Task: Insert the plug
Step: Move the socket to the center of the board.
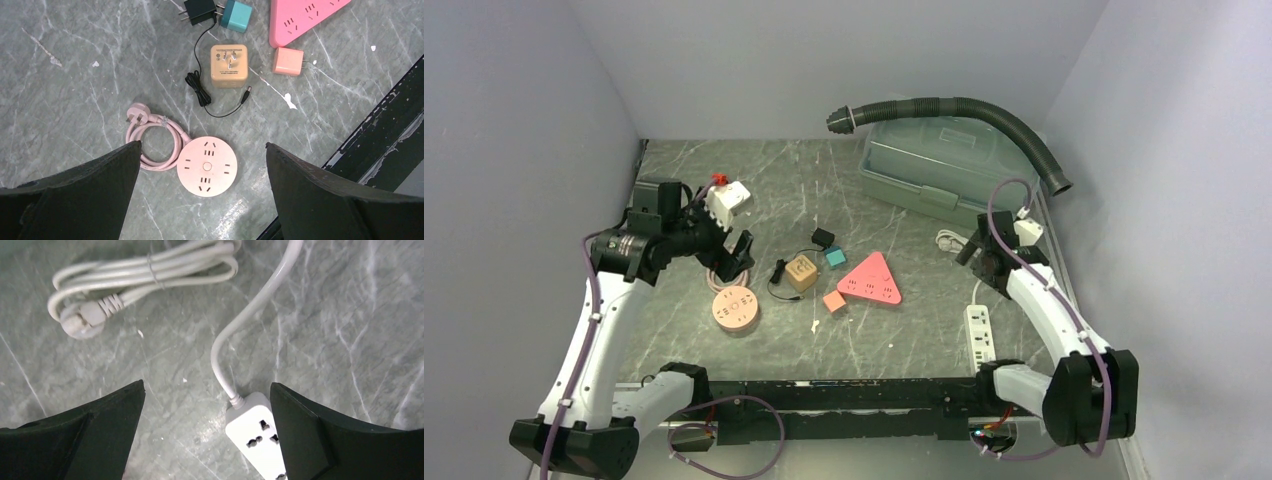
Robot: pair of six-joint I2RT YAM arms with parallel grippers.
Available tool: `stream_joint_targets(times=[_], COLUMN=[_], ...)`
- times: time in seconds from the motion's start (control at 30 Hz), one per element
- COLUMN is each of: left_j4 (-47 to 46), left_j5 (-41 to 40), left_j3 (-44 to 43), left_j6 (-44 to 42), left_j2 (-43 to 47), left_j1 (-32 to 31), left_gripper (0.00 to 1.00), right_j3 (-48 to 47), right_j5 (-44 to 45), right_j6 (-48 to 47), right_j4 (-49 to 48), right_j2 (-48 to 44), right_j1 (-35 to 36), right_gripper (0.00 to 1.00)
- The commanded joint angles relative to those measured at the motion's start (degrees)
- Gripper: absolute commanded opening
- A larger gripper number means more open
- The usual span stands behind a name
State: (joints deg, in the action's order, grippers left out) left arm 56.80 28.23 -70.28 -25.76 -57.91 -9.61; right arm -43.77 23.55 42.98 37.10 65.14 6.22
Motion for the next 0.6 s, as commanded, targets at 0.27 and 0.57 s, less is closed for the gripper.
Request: stream_joint_targets(times=[0.27, 0.57], left_j4=[-1.6, -1.6], left_j5=[-1.3, -1.6], left_j3=[-1.5, -2.3], left_j6=[1.1, 1.3], left_j2=[2.9, 3.0], left_j1=[-0.2, -0.2], left_gripper=[1.0, 1.0], right_j3=[2.3, 2.2], right_j5=[-9.8, -12.1], right_j6=[-4.8, 0.1], right_j4=[5.5, 5.8], right_j2=[7.6, 12.0], right_j1=[2.9, 11.8], right_gripper=[1.0, 1.0])
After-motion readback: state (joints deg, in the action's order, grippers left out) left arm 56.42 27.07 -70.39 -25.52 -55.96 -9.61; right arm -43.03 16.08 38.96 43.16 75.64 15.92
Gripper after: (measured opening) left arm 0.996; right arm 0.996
